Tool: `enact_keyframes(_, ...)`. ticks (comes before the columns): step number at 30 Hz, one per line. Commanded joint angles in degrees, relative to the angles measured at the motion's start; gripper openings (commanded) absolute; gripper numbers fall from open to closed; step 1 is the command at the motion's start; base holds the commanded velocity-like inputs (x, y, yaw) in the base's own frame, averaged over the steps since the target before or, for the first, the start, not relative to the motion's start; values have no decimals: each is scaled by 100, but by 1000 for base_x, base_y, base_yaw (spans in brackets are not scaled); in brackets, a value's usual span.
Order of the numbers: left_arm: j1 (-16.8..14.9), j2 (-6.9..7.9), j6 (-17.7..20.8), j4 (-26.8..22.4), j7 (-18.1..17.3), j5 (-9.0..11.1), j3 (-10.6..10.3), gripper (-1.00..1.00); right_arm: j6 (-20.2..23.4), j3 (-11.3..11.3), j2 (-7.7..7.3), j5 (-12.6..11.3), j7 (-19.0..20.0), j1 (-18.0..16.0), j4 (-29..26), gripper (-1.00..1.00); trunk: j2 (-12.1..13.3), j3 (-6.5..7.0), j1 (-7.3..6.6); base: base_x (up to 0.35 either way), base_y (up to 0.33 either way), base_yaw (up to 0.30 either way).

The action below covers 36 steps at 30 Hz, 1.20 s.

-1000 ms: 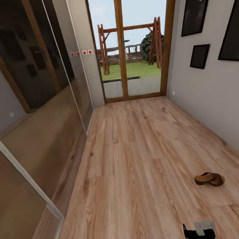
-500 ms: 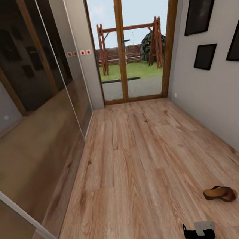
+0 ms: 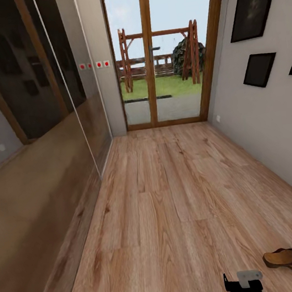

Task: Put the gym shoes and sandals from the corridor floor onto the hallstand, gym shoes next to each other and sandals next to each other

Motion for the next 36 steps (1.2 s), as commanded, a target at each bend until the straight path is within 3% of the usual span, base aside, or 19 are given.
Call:
enact_keyframes(1, -3, 0, -3, 6, -56, 60, 8, 100, -5, 2, 0, 47, -43, -3, 5, 100, -2, -5, 2, 338, 0, 0)
enact_keyframes(20, -3, 0, -3, 6, -56, 60, 8, 100, -6, 2, 0, 47, -26, -3, 5, 100, -2, -5, 2, 338, 0, -13)
enact_keyframes(36, -2, 0, -3, 6, -56, 59, 8, 100, -8, 2, 0, 47, -25, -3, 5, 100, -2, -5, 2, 339, 0, -214)
